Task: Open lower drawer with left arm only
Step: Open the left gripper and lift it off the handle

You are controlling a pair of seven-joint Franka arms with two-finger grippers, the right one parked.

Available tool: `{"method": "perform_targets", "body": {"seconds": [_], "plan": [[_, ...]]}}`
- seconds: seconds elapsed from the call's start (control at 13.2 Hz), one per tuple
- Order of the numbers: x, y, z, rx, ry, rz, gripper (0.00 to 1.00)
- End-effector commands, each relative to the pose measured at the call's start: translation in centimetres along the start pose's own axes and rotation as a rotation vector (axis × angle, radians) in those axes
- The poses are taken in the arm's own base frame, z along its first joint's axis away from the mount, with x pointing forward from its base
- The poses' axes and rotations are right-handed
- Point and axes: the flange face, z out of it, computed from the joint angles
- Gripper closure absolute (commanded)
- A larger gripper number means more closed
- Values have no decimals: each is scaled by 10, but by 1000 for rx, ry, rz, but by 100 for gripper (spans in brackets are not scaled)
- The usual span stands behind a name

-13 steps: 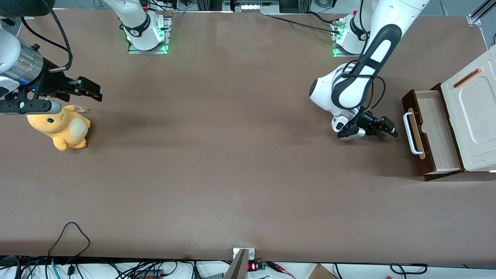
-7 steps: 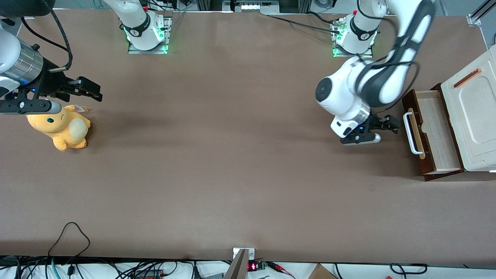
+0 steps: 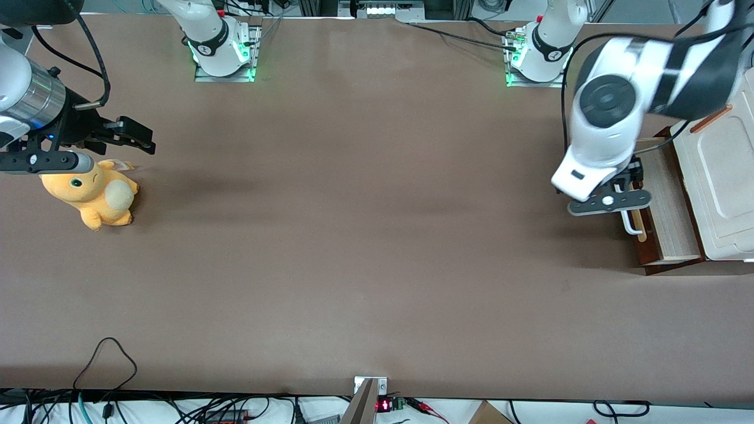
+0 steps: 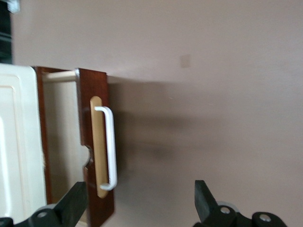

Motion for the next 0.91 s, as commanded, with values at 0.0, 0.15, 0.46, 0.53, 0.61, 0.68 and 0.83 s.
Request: {"method": "perform_targets", "body": {"seconds": [0.0,0.15,0.46,0.53,0.61,0.68,0.83], "plan": [[2,-45,-42,-153,-46,22,0],[-1,-88,-59,-282,-51,47,0],[-3,-138,-67,-381,-44,116,0],[-4,-140,-68,-379,-47,115,0],[-4,-140,-68,-381,-45,116,0],[-3,-140,-69,-381,-44,115,0],[-2,-140,-73,-394,-38,108,0]]}}
